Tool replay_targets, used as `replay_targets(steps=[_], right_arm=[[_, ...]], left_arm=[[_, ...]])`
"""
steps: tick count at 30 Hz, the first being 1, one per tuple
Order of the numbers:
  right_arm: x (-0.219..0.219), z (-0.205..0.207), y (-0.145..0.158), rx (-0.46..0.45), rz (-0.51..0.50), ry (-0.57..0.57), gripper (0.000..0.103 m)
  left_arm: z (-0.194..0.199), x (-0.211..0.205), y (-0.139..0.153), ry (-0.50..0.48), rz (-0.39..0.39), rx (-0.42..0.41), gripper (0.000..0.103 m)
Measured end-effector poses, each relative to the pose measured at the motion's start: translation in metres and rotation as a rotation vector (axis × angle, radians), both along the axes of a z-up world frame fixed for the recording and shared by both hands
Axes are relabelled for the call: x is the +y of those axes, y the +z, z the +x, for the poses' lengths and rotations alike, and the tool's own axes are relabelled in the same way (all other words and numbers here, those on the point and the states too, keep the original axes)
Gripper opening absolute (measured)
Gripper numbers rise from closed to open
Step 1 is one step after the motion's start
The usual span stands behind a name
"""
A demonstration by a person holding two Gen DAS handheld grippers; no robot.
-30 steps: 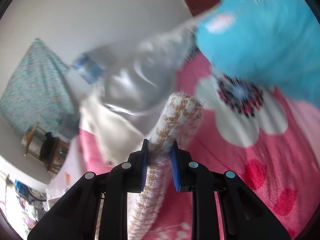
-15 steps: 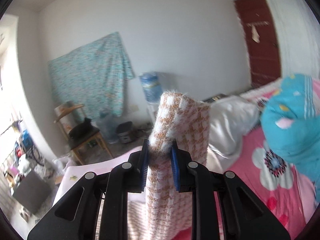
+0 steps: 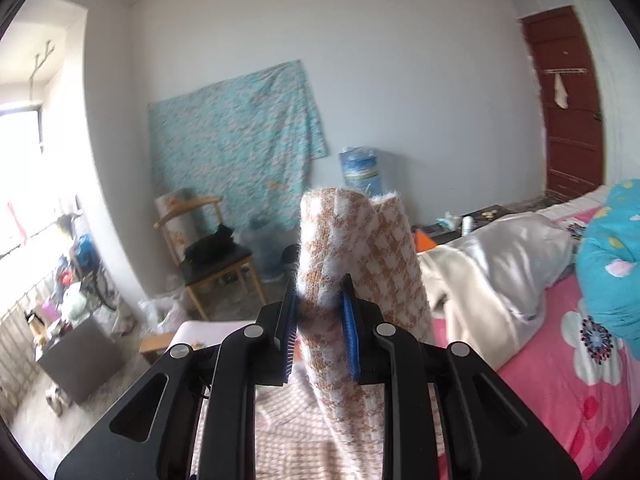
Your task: Fold large clothes
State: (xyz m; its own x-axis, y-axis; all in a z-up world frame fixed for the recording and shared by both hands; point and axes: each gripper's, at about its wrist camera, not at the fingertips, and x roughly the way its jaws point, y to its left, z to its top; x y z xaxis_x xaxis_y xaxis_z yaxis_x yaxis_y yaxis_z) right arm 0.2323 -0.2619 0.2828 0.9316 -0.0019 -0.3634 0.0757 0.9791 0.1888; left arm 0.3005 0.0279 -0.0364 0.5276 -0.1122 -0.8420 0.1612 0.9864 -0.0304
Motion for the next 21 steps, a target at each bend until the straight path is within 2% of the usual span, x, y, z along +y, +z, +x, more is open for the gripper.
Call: replay_targets(steps=[7, 10, 11, 12, 13, 15, 17, 21], right_arm=[[0.117, 0.021, -0.034, 0.072, -0.015, 0.249, 0.021], [0.177, 0.034, -0.074, 0.172, 0.01, 0.439, 0.025], [0.197, 0.038, -0.092, 0.233, 0.015, 0.518, 0.042], [0.216, 0.044, -0.11, 0.31, 0.014, 0.597, 0.066], [0.237, 0.049, -0.137, 0.405, 0.014, 0.679, 0.069], [0.251, 0.054, -0.17, 0.513, -0.004, 0.738, 0.069], [0.241, 0.057, -0.187, 0.568, 0.012, 0.728, 0.069], [0.16, 0.058, -0.188, 0.561, 0.125, 0.608, 0.069]], left_arm=[[-0.038, 0.039, 0.032, -0.015, -0.104, -0.081, 0.096], [-0.061, 0.058, 0.041, -0.031, -0.136, -0.1, 0.096], [-0.068, 0.064, 0.042, -0.034, -0.149, -0.101, 0.096], [-0.074, 0.07, 0.042, -0.034, -0.161, -0.099, 0.096], [-0.08, 0.077, 0.043, -0.034, -0.18, -0.097, 0.096], [-0.088, 0.087, 0.044, -0.033, -0.214, -0.096, 0.096], [-0.092, 0.09, 0.048, -0.041, -0.234, -0.113, 0.095], [-0.084, 0.085, 0.057, -0.072, -0.255, -0.163, 0.095]])
